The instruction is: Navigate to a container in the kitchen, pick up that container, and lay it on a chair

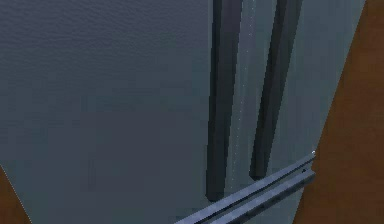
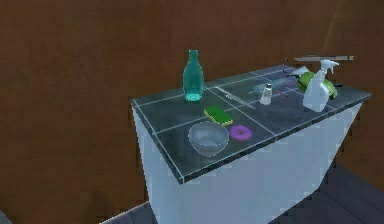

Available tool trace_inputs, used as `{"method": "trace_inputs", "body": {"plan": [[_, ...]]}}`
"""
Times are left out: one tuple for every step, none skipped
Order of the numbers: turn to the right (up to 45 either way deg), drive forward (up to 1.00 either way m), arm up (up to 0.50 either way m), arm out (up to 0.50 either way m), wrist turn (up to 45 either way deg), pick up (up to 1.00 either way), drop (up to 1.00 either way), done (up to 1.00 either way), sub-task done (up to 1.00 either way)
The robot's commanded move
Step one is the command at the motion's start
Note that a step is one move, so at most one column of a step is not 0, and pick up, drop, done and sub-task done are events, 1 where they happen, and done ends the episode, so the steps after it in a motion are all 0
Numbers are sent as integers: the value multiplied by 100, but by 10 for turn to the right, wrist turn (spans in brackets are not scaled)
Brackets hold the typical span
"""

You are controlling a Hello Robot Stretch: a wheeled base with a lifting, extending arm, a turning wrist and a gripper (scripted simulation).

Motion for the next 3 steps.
{"method": "trace_inputs", "body": {"plan": [[0, 0, 50, 0, 0, 0, 0, 0, 0], [0, 0, 38, 0, 0, 0, 0, 0, 0], [0, 0, 0, 22, 0, 0, 0, 0, 0]]}}
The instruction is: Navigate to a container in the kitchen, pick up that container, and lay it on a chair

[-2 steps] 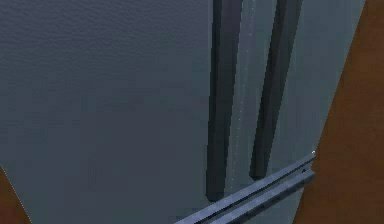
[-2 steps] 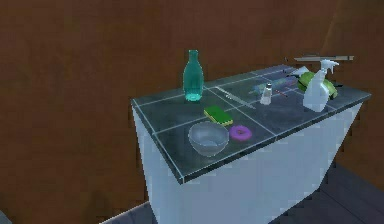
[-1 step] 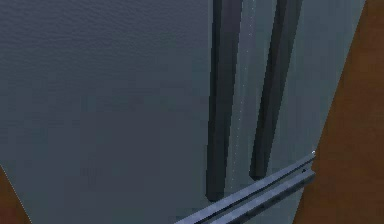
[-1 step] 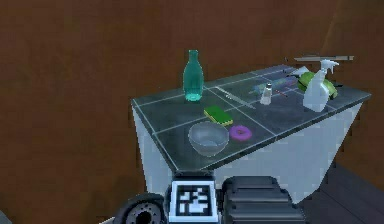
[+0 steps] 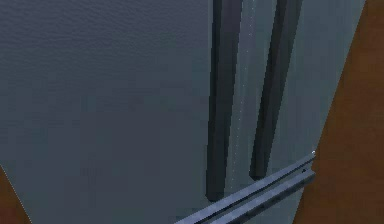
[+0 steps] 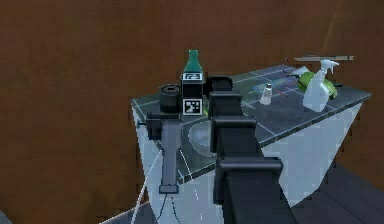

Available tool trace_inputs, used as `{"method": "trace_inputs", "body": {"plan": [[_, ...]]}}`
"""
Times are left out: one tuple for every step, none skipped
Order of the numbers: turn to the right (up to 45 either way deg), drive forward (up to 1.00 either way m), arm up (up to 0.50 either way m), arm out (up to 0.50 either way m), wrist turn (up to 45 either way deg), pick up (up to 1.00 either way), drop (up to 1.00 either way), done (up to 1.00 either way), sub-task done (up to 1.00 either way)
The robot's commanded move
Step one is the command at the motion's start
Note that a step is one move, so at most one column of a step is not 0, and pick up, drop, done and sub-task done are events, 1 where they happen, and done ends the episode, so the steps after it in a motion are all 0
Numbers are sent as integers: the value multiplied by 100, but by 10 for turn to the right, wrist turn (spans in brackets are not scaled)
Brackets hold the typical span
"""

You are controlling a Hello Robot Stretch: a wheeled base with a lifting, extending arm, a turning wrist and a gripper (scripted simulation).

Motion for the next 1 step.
{"method": "trace_inputs", "body": {"plan": [[0, 0, 0, 0, 450, 0, 0, 0, 0]]}}
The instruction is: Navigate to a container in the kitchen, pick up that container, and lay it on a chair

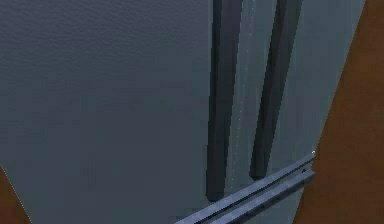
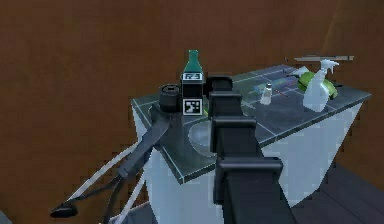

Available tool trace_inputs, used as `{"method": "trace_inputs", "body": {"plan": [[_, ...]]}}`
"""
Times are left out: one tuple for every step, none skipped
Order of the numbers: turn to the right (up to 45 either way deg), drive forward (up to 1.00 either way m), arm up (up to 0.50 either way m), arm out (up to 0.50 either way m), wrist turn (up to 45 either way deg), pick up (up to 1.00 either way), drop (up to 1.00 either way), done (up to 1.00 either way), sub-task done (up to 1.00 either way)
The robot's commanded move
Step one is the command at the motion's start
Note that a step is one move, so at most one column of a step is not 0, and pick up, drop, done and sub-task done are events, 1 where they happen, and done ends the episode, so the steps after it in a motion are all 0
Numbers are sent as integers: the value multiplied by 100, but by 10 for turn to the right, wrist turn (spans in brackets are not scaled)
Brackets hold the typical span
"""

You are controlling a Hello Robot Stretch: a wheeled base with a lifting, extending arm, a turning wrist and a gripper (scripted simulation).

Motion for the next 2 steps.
{"method": "trace_inputs", "body": {"plan": [[0, 0, 0, 0, 450, 0, 0, 0, 0], [0, 0, 0, 0, 450, 0, 0, 0, 0]]}}
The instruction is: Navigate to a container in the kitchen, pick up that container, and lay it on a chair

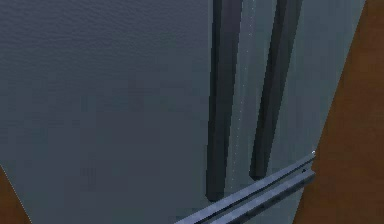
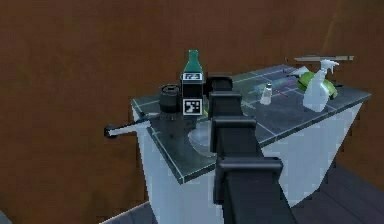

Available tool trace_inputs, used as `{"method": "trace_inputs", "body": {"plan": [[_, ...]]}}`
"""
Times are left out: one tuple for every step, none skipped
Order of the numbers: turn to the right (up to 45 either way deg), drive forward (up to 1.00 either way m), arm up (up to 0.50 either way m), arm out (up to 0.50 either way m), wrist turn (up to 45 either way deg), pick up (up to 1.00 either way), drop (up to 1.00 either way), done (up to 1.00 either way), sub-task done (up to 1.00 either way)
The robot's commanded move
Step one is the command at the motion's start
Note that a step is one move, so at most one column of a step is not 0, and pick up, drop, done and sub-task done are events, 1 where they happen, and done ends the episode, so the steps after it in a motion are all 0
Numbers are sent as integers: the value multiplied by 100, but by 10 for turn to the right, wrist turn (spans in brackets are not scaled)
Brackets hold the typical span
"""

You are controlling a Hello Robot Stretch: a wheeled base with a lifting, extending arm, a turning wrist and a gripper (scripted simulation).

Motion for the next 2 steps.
{"method": "trace_inputs", "body": {"plan": [[0, 0, 0, 0, 450, 0, 0, 0, 0], [0, 0, 0, 0, 270, 0, 0, 0, 0]]}}
